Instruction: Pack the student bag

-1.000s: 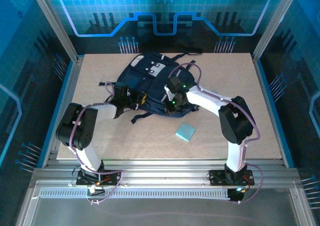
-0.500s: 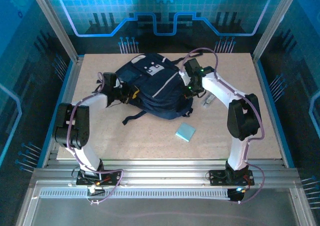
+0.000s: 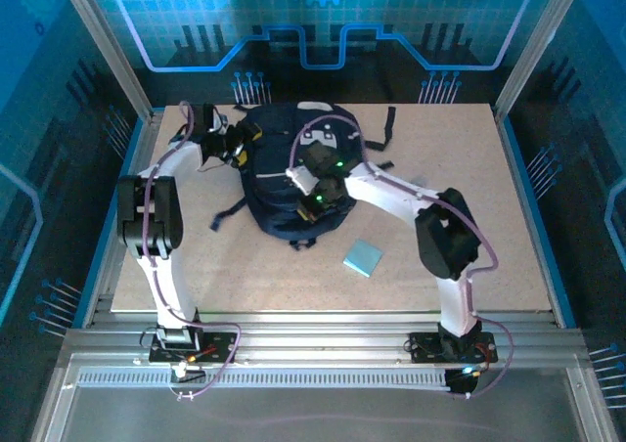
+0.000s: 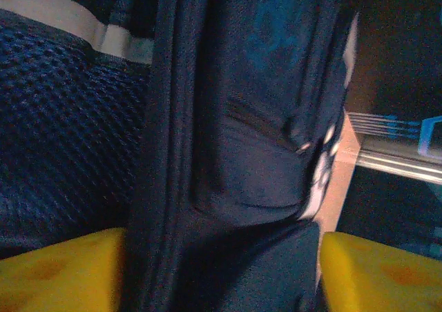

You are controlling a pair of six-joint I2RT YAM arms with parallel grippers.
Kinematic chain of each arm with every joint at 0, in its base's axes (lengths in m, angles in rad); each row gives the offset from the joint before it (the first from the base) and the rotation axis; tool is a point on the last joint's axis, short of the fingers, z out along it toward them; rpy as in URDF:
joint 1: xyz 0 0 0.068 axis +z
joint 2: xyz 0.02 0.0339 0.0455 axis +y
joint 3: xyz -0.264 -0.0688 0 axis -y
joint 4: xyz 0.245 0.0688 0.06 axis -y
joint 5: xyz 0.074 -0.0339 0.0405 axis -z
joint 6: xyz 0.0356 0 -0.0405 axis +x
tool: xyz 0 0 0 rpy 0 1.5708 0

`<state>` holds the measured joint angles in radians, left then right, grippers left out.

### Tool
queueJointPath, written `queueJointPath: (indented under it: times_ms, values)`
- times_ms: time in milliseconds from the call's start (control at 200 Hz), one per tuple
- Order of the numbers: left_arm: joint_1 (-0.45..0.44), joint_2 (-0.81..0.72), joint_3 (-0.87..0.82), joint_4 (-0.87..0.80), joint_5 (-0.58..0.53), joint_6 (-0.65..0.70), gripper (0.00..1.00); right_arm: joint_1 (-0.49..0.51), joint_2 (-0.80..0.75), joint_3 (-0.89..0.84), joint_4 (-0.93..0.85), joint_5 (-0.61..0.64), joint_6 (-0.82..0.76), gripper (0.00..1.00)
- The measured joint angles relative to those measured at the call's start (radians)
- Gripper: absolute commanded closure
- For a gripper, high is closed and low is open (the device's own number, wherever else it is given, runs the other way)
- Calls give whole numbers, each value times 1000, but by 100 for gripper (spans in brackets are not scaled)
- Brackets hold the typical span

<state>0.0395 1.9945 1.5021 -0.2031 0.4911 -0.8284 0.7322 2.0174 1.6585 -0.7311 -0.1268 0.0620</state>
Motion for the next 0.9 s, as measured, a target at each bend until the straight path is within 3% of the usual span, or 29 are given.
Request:
queueJointPath:
  times_ms: [120,295,565,695,810,860,901]
  values:
    - [6,-57,-24,-10,-40,21,9,50,95,108,2,-40,37,100]
    - [24,-220,-208,-2,-58,11,9,67,166,210,24,-56,85,100]
    - [14,-432,-631,137,-88,-168,11,53,153,160,130,-112,186,100]
    - [-27,-455,-717,216,-126,-254,14,43,140,116,178,-166,219,100]
    - [-78,-442,-718,275,-156,-311,29,39,133,92,203,-192,233,100]
    - [-101,-420,-718,303,-171,-333,53,39,127,72,217,-197,235,100]
    - [-113,-397,-718,321,-178,-345,67,39,117,50,227,-200,238,100]
